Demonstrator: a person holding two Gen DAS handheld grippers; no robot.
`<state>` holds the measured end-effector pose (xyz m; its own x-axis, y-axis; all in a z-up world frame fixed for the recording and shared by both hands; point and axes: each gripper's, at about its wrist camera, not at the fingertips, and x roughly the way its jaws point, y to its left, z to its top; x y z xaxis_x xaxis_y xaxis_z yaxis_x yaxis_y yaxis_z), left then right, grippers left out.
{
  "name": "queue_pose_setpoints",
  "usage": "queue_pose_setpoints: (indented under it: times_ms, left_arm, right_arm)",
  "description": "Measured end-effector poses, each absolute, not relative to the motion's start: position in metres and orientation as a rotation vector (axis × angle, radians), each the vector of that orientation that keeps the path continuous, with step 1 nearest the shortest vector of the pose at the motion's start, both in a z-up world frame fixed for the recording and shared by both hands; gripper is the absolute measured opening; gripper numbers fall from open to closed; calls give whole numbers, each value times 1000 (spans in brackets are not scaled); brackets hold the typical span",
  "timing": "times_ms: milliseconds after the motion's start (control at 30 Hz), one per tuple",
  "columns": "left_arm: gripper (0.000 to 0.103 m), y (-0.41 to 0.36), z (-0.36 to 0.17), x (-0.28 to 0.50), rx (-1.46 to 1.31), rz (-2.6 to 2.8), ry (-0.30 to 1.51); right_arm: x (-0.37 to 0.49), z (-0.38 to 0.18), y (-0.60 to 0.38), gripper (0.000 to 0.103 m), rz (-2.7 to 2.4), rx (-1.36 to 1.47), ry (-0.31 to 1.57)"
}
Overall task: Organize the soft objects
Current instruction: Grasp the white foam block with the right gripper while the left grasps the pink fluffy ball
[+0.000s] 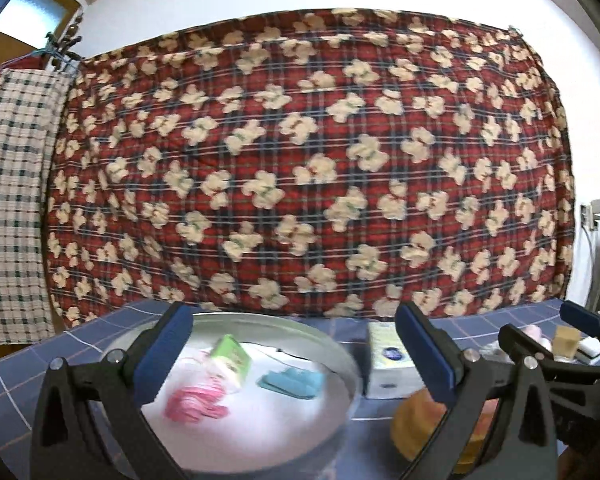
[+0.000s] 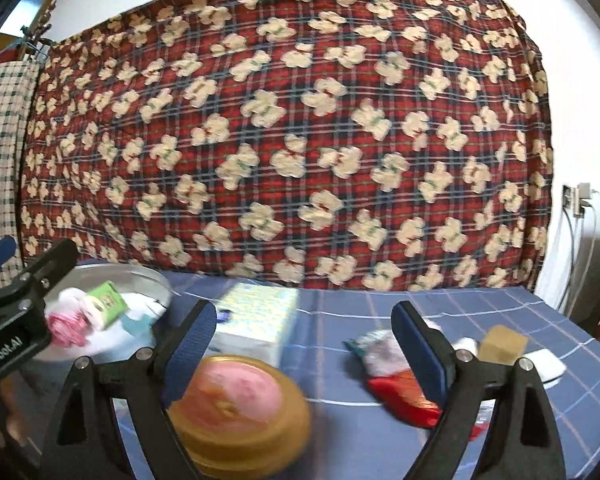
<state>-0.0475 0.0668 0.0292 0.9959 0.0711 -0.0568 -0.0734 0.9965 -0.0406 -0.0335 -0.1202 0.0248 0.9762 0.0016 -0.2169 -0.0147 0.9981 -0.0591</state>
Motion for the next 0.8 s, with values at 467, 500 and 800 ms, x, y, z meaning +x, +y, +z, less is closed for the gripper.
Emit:
queue_pose_setpoints:
  times_ms: [467,500,800]
  left_arm:
    - [103,-16,29,-54,28,-99,80]
    - [103,-24,29,-55,36,-116,81]
    - [103,-83,28,-47,42,-219,140]
  right_arm:
    - [-50,29,-217,91,-174,-43,190]
    - [-51,30,-223,91,-190,-52,184]
    - [-48,31,-289,91,-320,-62,218]
